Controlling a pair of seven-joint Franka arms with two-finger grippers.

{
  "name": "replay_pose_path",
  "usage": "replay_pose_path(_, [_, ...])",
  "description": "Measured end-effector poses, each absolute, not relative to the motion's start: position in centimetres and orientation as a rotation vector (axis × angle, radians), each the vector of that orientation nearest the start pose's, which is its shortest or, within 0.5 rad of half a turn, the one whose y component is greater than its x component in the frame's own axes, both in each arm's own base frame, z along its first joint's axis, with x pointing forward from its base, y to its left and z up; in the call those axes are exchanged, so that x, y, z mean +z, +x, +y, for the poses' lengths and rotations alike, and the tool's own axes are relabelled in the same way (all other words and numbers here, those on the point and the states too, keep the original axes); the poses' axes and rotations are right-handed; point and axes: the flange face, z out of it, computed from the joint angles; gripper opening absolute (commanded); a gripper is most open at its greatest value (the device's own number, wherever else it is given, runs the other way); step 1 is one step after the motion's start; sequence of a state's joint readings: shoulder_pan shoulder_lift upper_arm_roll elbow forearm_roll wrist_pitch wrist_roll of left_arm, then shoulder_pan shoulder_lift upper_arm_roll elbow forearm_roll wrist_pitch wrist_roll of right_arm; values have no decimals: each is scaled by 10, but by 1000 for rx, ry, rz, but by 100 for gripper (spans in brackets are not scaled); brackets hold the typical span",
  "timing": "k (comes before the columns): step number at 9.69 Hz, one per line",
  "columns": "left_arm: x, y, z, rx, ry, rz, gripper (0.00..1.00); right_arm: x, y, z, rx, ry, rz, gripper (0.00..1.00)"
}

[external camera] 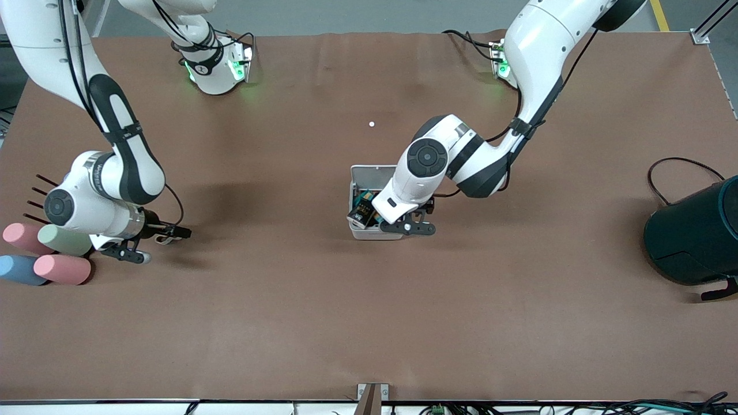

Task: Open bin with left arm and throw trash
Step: 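Grasp the white wire tie with the right gripper while the left gripper withdraws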

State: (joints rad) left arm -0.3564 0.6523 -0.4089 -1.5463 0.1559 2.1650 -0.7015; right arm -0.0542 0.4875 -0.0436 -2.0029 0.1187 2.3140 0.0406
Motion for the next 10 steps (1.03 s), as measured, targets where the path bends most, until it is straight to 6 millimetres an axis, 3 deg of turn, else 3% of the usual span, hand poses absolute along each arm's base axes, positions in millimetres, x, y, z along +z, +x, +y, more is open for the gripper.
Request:
replay_pose_path(3, [299,545,-447,85,-3241,108,100,181,580,-71,267,-3067,348,98])
replay_pose_path(4, [309,550,-444,78,-3238,98,100,181,583,-73,234,-3071,350,98])
replay_pose_path(5, [333,557,-434,60,-3226,77,100,179,586,-74,187,-3077,351,97])
replay_pose_path(6, [366,570,-411,28,-3214,22,100,173,587,-75,160,-3081,356,94])
replay_pose_path(7, [399,587,-375,-9,-3203,-65,100,168,587,-79,152,-3082,364,87])
replay_pose_path(8, [430,603,-335,-47,-3191,-157,100,165,586,-82,155,-3082,372,66])
replay_pose_path(9, [453,614,-296,-67,-3172,-235,100,165,586,-83,154,-3084,369,34])
replay_pose_path(10, [471,621,-258,-63,-3149,-255,100,168,587,-84,150,-3086,368,15])
